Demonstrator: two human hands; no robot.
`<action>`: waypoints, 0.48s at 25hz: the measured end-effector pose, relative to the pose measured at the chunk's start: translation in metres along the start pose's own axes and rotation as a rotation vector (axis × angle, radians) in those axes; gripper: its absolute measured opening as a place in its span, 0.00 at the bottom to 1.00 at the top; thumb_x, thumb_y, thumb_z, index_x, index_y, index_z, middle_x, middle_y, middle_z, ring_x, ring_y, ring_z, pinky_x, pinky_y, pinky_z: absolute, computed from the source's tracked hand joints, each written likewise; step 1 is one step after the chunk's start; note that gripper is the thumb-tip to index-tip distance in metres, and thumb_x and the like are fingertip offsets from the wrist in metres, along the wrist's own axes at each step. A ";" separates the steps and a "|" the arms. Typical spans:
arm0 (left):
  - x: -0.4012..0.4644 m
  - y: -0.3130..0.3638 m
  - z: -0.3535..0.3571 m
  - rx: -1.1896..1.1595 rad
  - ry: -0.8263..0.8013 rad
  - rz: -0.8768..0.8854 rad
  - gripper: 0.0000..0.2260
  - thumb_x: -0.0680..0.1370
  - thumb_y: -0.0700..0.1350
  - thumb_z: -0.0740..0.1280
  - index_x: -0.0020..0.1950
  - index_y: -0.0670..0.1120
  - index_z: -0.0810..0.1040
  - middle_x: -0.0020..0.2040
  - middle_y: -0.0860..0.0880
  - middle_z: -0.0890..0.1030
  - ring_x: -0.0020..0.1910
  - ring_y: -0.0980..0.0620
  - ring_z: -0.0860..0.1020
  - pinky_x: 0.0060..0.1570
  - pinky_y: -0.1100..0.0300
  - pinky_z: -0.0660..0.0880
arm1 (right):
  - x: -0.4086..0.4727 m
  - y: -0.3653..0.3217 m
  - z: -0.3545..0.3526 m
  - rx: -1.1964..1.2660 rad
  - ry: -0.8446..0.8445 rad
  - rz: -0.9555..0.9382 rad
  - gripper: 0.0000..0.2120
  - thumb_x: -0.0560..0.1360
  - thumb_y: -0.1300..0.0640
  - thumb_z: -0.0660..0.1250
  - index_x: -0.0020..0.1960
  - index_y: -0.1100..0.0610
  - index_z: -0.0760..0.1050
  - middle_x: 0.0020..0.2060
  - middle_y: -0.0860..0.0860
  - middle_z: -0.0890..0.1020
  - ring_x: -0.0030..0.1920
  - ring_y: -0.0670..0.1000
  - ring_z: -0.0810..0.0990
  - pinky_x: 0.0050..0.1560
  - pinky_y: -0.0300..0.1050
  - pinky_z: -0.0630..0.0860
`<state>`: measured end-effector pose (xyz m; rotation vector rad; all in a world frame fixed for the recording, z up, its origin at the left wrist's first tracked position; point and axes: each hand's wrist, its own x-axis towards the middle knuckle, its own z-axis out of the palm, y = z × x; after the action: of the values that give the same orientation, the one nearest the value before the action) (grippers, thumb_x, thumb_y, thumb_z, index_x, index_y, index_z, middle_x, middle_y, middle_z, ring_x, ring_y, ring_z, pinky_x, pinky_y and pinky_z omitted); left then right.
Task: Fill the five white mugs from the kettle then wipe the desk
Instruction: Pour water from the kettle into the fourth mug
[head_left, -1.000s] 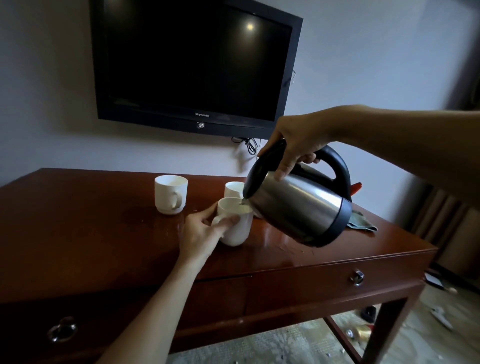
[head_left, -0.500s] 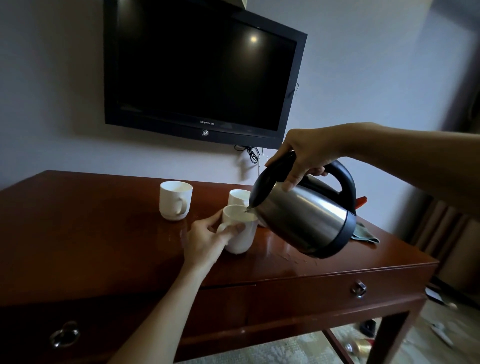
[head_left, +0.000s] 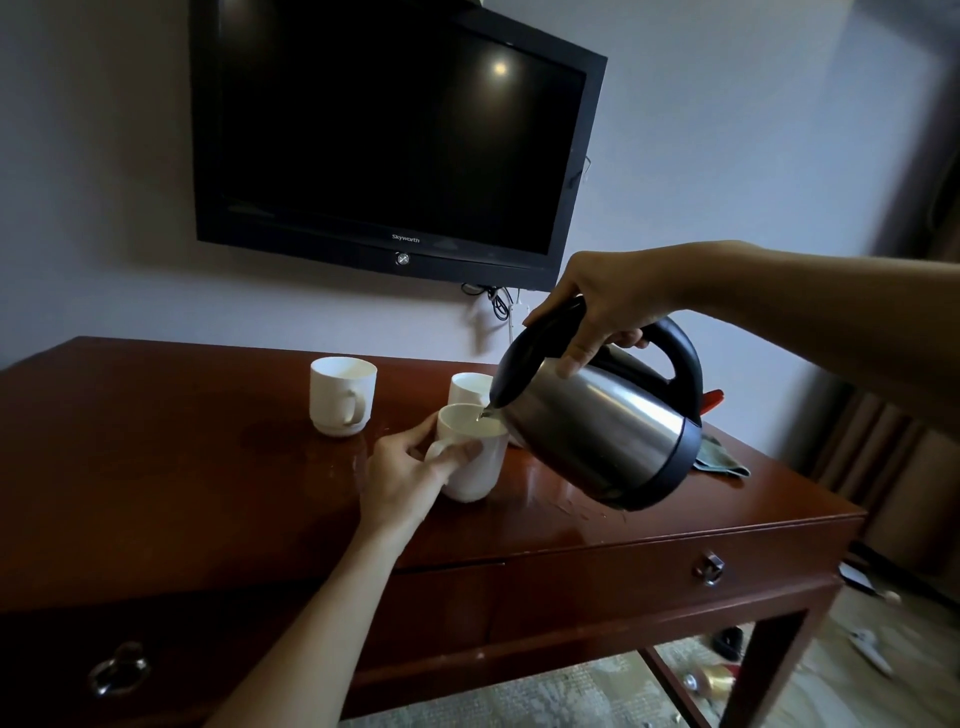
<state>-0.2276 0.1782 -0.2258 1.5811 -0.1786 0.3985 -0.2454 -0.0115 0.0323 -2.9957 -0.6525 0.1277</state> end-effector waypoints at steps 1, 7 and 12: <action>0.000 0.000 0.000 0.001 -0.001 -0.002 0.29 0.64 0.63 0.79 0.63 0.58 0.83 0.46 0.64 0.87 0.49 0.69 0.81 0.61 0.48 0.79 | -0.002 0.001 0.001 0.011 0.001 0.001 0.29 0.68 0.53 0.82 0.68 0.52 0.80 0.27 0.56 0.78 0.21 0.48 0.70 0.26 0.40 0.74; 0.000 0.001 0.000 0.013 0.017 -0.018 0.36 0.59 0.70 0.76 0.65 0.59 0.82 0.49 0.63 0.87 0.53 0.67 0.81 0.62 0.49 0.79 | -0.004 0.002 0.000 0.004 -0.013 0.004 0.32 0.69 0.55 0.81 0.71 0.50 0.77 0.23 0.50 0.78 0.21 0.47 0.70 0.27 0.40 0.74; 0.001 0.000 0.000 0.027 0.024 -0.006 0.35 0.59 0.70 0.75 0.65 0.59 0.83 0.48 0.62 0.87 0.53 0.64 0.82 0.59 0.48 0.80 | 0.005 -0.003 -0.005 -0.019 -0.036 0.012 0.33 0.68 0.55 0.82 0.71 0.52 0.78 0.29 0.56 0.79 0.22 0.48 0.71 0.26 0.40 0.73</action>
<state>-0.2267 0.1780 -0.2252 1.6029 -0.1509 0.4164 -0.2412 -0.0071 0.0374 -3.0230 -0.6429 0.1776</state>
